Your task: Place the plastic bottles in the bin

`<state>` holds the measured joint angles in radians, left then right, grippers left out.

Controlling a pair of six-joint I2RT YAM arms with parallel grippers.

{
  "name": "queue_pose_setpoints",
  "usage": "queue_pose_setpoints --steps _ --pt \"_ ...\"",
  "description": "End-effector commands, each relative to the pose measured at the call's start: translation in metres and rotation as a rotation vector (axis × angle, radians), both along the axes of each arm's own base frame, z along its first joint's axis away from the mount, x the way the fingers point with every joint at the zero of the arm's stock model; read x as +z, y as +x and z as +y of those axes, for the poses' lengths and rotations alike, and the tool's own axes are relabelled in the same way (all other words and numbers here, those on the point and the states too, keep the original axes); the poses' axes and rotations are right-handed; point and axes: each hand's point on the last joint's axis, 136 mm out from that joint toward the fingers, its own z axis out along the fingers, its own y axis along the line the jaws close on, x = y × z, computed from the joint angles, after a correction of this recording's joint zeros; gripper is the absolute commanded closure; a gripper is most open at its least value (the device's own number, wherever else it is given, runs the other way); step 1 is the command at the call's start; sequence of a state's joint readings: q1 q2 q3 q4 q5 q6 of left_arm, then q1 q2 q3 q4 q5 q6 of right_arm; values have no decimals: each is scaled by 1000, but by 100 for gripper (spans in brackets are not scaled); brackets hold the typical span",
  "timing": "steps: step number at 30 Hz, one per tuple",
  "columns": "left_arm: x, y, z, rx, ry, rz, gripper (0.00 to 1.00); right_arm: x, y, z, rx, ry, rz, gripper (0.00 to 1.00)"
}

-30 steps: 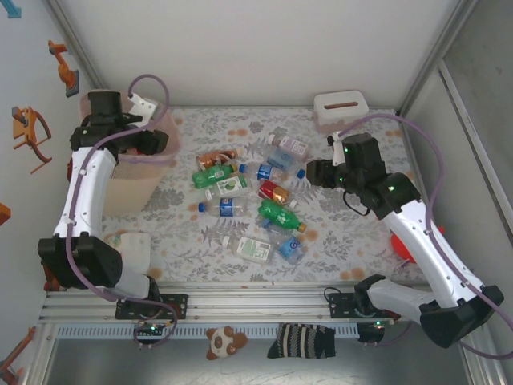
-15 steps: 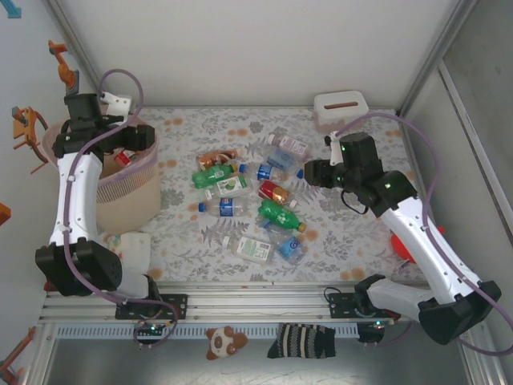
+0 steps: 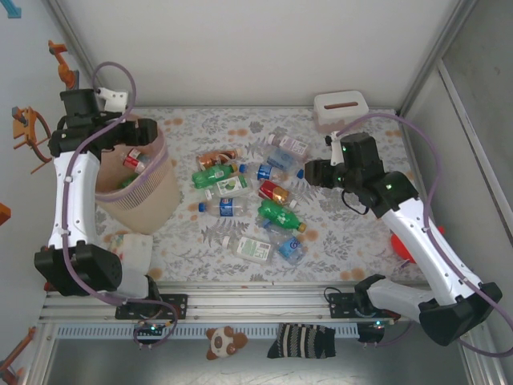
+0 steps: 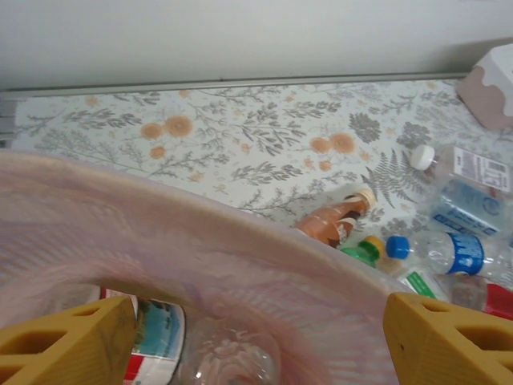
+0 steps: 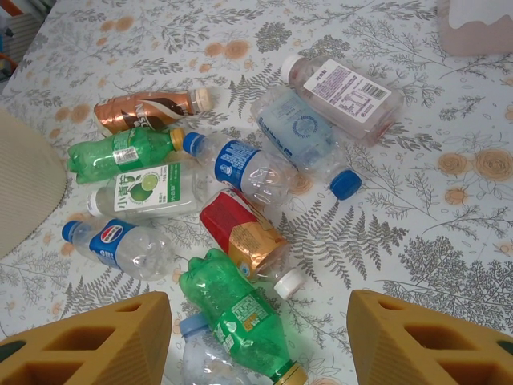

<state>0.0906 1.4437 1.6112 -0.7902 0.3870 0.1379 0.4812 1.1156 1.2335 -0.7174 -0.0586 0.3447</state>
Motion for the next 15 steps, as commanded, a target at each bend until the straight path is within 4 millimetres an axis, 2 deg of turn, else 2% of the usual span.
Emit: queue_pose_setpoints --steps 1,5,9,12,15 --pt "12 -31 -20 -68 -7 31 21 15 2 1 -6 22 -40 41" --pt "-5 -63 -30 -119 107 102 22 15 2 1 -7 21 -40 41" --pt "-23 -90 -26 -126 190 150 23 14 4 3 1 24 -35 41" --pt "-34 -103 -24 -141 220 169 24 14 5 6 9 32 -33 41" --pt "-45 -108 -26 -169 222 197 32 16 7 9 18 36 -33 41"
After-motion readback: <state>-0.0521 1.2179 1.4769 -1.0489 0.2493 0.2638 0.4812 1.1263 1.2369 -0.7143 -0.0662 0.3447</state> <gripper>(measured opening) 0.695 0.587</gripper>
